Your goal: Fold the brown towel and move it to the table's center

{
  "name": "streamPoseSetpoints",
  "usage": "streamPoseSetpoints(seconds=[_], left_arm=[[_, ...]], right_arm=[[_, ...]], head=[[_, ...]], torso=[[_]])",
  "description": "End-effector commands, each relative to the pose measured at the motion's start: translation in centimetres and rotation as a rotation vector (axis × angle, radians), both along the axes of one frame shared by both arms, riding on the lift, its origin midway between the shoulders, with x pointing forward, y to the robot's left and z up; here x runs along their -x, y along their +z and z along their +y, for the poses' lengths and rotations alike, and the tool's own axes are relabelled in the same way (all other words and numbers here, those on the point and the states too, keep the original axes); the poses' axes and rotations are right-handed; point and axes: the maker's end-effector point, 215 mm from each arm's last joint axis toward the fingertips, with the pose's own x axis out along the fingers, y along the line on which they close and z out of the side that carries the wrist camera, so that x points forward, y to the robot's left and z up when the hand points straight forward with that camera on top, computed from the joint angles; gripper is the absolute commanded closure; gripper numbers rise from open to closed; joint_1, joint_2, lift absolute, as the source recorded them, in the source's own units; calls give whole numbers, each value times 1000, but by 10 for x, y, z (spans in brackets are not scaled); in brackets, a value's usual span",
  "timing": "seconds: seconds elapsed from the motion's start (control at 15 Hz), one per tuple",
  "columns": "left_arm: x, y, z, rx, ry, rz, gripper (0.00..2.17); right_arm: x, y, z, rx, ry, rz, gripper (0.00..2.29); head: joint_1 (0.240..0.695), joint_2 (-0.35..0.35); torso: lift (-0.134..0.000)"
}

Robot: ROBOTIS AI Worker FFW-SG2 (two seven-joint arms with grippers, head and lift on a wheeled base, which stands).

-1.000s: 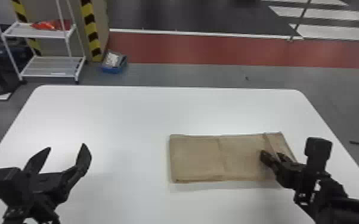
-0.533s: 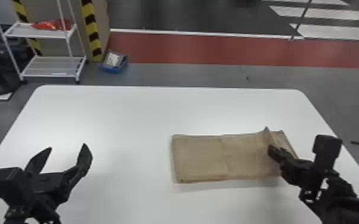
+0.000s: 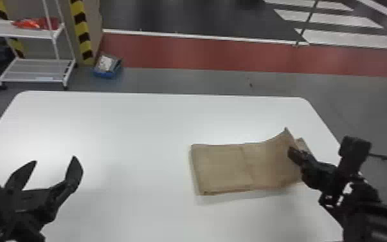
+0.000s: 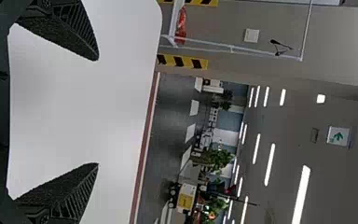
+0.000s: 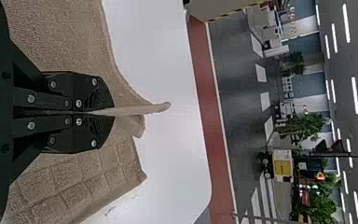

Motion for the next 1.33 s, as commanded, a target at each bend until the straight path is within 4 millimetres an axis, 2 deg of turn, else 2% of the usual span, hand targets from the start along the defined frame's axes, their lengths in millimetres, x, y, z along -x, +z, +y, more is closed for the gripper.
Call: streamPoseSetpoints(seconds=[0.0, 0.07, 0.2, 0.27, 0.33, 0.4, 0.53, 0.73, 0.8, 0.93, 1.0, 1.2, 1.27], left_arm=[[0, 0, 0, 0, 0, 1, 66], [1, 0, 0, -2, -1, 2, 66], [1, 1, 0, -2, -1, -1, 66], [1, 2, 1, -3, 0, -3, 70], [1, 1, 1, -3, -2, -1, 70], [0, 1, 1, -5, -2, -1, 70], [-1, 3, -2, -1, -7, -4, 70], [-2, 1, -6, -2, -14, 3, 70], [-1, 3, -5, -3, -13, -1, 70], [0, 0, -2, -4, -7, 5, 70], [-1, -3, -1, -5, -8, 10, 70], [-3, -2, -8, 2, -18, 7, 70], [-3, -4, -9, 1, -19, 10, 70]], right_arm=[[-8, 7, 15, -23, 41, -20, 1511], [-9, 13, 15, -26, 44, -33, 1511], [-11, 52, -9, -63, 2, -97, 1511], [-6, 56, -25, -81, -30, -80, 1511], [-7, 58, -30, -82, -38, -86, 1511], [-4, 43, -34, -92, -46, -59, 1511], [-3, 28, -35, -88, -49, -39, 1511], [-7, 31, -32, -85, -40, -42, 1511], [-3, 41, -40, -102, -55, -67, 1511], [4, 53, -69, -124, -113, -78, 1511], [3, 47, -72, -102, -113, -58, 1511], [-2, 12, -73, -118, -117, -8, 1490], [-5, 14, -78, -112, -120, -14, 1480]], head=[[695, -156], [695, -150], [695, -137], [695, -141], [695, -151], [695, -164], [695, -186], [695, -194], [695, -195], [695, -198], [695, -207], [695, -233], [695, -235]], torso=[[-97], [-97], [-97], [-97], [-97], [-97], [-97], [-97], [-97], [-97], [-97], [-97], [-97]])
